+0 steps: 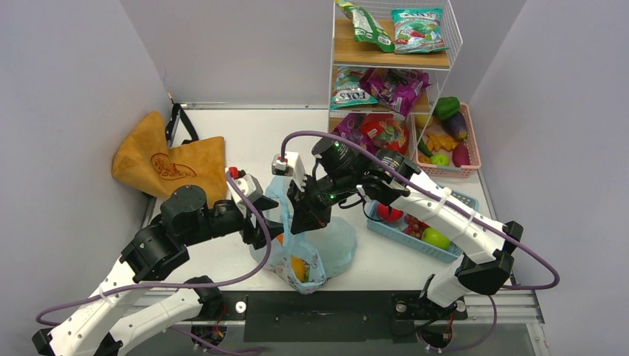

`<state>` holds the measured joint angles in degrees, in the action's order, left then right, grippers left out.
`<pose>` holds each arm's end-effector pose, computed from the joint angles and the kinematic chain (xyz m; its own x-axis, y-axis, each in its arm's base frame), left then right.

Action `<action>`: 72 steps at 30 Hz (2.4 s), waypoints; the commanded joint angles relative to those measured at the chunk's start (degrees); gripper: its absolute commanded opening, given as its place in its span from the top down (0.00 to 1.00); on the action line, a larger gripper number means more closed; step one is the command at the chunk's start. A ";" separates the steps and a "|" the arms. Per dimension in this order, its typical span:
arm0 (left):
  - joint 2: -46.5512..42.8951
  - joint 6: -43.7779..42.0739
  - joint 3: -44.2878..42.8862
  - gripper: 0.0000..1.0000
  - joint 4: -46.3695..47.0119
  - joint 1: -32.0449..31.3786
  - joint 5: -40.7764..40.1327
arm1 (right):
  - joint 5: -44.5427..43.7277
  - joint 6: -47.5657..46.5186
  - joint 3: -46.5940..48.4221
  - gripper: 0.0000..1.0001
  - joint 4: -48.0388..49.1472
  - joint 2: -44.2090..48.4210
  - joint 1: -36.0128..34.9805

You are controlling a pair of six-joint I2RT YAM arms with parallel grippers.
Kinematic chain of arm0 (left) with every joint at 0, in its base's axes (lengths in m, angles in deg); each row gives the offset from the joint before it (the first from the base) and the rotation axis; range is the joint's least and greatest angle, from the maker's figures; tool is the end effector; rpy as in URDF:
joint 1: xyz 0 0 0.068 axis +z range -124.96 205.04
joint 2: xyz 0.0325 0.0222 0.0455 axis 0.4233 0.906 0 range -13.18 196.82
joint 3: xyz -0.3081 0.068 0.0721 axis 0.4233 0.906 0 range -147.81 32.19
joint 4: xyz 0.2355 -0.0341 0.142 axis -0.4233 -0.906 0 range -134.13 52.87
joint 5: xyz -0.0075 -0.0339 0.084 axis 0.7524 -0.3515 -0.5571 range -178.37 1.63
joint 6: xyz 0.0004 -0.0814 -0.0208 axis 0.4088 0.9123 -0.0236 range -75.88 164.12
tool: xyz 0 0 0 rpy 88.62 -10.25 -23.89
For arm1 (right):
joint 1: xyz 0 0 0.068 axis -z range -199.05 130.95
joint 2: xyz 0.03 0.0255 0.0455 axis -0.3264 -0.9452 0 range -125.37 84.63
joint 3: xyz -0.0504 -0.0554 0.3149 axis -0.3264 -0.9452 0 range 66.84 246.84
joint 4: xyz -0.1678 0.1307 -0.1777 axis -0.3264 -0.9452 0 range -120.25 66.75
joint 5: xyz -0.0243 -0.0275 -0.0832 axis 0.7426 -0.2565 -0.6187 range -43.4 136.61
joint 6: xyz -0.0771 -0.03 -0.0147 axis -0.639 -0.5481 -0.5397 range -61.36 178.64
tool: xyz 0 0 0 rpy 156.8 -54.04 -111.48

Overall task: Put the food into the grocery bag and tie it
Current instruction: Tie the grocery bag at the center of the board.

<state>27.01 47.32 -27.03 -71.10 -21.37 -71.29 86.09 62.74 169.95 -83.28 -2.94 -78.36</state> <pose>0.0848 -0.1204 0.4225 -0.2270 0.1611 -0.9605 0.8767 0.4633 -0.1295 0.1314 0.3129 0.4657 -0.4207 -0.6008 -0.6798 -0.8674 0.0469 0.4954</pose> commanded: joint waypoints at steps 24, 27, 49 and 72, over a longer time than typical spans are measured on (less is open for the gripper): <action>-0.29 4.84 3.79 1.00 12.97 -0.21 10.31 | -1.63 1.94 -0.43 0.76 2.41 3.22 -0.30; -0.35 5.37 3.96 1.00 13.21 -0.18 10.34 | -1.45 2.28 -0.64 0.52 2.56 5.31 1.09; -3.45 10.26 6.56 1.00 17.07 -0.27 11.12 | 5.69 23.03 -27.37 0.76 38.13 18.60 7.67; -4.78 12.69 7.58 1.00 18.66 -0.28 8.19 | 11.16 30.20 -32.32 0.81 51.20 16.65 0.85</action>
<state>22.02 59.08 -19.66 -56.68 -21.41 -61.08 93.35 89.19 138.85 -42.61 13.83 -75.63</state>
